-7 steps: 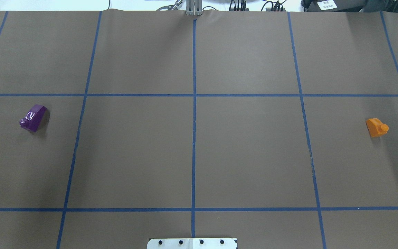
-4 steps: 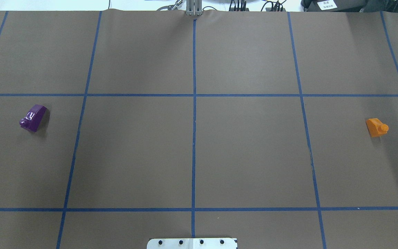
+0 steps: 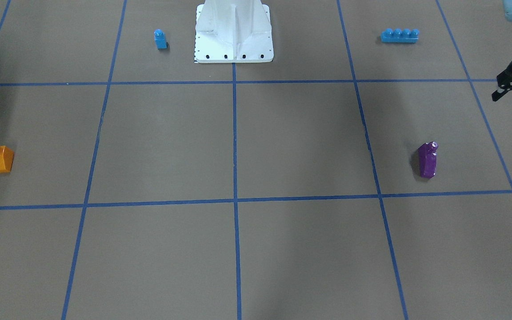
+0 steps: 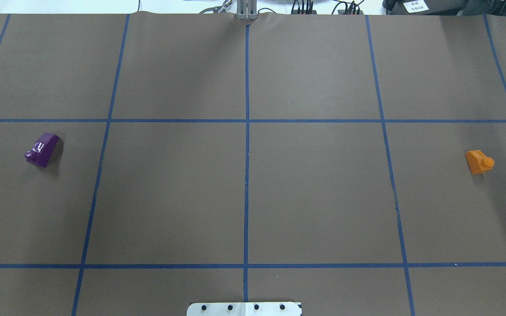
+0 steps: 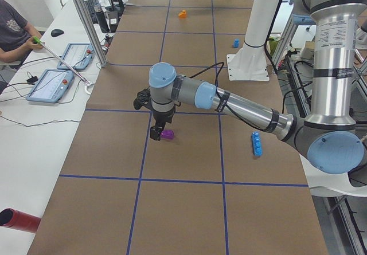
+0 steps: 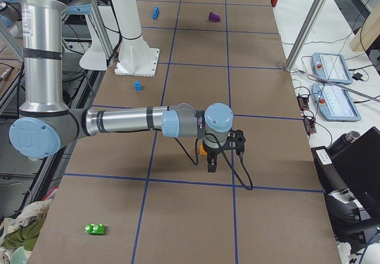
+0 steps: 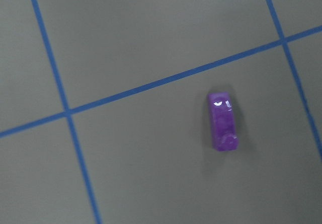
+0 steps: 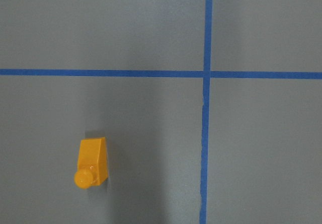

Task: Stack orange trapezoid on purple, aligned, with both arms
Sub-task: 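Lower the left gripper onto the purple trapezoid block and grasp it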

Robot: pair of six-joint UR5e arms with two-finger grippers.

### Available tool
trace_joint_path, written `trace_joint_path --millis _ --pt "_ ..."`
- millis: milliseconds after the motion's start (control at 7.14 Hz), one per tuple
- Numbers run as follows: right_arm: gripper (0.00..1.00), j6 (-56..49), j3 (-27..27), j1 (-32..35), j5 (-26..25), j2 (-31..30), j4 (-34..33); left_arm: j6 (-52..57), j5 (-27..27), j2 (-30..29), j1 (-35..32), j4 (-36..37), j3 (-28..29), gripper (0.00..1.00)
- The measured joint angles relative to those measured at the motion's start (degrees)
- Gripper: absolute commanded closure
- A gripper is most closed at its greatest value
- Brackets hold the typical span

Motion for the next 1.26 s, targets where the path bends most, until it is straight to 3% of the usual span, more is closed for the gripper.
trace_joint_path --millis 280,560,1260 --pt "0.0 0.0 0.0 0.0 -0.1 0.0 0.0 -13.6 5.4 0.8 8.2 -10.1 2.4 0.0" --pt "0.0 0.0 0.0 0.0 -0.1 0.0 0.0 -18.1 10.0 0.4 13.2 -16.3 6.2 0.0" --pt "0.0 0.0 -0.1 0.0 -0.2 0.2 0.0 -19.2 12.1 -5.2 18.4 -19.8 15.4 0.0"
